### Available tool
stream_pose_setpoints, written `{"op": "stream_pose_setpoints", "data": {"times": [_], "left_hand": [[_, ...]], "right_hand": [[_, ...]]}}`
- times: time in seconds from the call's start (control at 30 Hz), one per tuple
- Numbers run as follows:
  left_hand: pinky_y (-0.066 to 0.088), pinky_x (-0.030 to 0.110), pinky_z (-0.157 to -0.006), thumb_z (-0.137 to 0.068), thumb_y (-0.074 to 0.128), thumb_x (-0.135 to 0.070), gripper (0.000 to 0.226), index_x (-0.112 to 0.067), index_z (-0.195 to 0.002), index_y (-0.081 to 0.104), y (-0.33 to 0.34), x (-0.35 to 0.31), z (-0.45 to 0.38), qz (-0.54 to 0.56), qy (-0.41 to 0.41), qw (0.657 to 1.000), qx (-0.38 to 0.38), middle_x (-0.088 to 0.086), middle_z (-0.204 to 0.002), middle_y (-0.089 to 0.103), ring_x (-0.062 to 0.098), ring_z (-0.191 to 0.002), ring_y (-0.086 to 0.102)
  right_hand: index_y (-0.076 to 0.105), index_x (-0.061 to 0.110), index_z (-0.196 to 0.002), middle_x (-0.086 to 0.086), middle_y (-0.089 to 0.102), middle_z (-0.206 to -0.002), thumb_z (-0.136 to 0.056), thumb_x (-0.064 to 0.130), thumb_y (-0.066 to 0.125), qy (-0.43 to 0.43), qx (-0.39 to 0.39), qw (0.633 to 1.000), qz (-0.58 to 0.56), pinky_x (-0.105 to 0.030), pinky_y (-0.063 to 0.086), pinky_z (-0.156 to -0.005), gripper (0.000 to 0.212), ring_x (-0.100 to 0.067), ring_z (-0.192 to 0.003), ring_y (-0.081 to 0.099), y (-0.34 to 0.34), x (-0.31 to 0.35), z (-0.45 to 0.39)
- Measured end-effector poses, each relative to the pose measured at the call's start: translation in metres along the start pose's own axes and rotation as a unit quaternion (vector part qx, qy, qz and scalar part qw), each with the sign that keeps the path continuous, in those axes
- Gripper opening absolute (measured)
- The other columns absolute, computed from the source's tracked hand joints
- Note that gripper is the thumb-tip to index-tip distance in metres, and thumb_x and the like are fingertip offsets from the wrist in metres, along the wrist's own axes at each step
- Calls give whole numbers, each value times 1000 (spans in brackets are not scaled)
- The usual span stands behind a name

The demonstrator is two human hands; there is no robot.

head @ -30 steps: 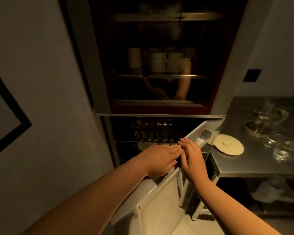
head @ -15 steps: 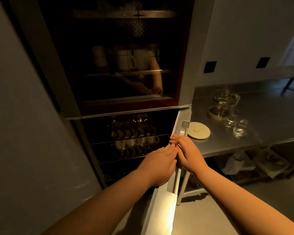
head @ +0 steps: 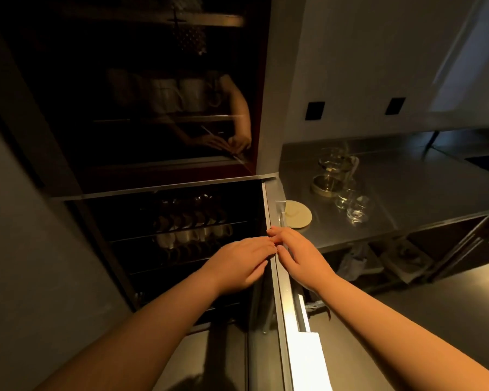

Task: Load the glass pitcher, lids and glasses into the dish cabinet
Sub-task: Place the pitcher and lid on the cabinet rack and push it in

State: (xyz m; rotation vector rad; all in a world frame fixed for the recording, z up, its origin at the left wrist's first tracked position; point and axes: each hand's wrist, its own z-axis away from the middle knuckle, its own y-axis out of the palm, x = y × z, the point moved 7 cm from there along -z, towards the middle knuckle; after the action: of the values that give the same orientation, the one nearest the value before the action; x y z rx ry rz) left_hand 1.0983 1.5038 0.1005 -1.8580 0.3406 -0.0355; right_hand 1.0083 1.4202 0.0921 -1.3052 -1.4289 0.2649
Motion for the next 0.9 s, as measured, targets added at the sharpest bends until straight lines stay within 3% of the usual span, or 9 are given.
{"op": "stream_pose_setpoints", "data": {"times": [0.1,0.2,0.33,0.43,0.5,0.77,0.9], "left_hand": [[21,18,-103,-96,45,-30,48,-26,-142,33,1,6,-15,13,-36,999,-23,-5,-145,41,9,-131,38],[10,20,-108,-95,44,-28,58,-24,-148,20,8,14,-33,26,-52,998,-14,-3,-152,28,10,-138,26],[-8,22,-110,-100,32,-30,60,-13,-151,6,24,30,-62,-20,-15,998,51,4,-159,8,14,-145,3],[-8,22,-109,-101,29,-33,59,-11,-151,7,30,43,-81,-38,20,996,74,6,-159,8,15,-146,3],[-6,24,-111,-101,28,-33,59,-10,-151,7,35,47,-90,-47,56,994,84,7,-159,7,16,-146,4],[-5,23,-109,-101,25,-38,58,-12,-151,10,49,57,-115,-16,110,992,59,6,-159,9,14,-145,5],[6,23,-113,-102,24,-36,50,-13,-146,29,48,57,-138,10,143,988,52,5,-152,31,15,-141,21]], "right_hand": [[40,32,-137,22,33,-142,-97,23,39,29,54,998,15,-10,19,-107,41,10,-133,25,-3,-10,2],[29,33,-143,29,25,-142,-96,26,41,46,90,995,27,-8,18,-105,49,20,-128,19,-7,-10,-4],[6,26,-150,12,3,-157,-95,21,45,94,113,987,60,-21,9,-114,68,0,-142,5,-4,-12,-14],[0,26,-150,12,-5,-156,-96,16,45,140,96,983,70,-15,1,-111,71,-2,-141,-6,-5,-18,-15],[-1,25,-150,11,-7,-156,-96,16,44,153,97,977,115,-10,-1,-108,71,1,-139,-8,-8,-22,-16],[7,23,-150,5,5,-157,-100,27,37,216,68,957,181,-18,5,-110,59,-6,-142,4,-16,-35,-24],[5,26,-150,8,8,-157,-101,35,32,253,35,954,155,-16,7,-109,57,-4,-141,9,-15,-48,-31]]}}
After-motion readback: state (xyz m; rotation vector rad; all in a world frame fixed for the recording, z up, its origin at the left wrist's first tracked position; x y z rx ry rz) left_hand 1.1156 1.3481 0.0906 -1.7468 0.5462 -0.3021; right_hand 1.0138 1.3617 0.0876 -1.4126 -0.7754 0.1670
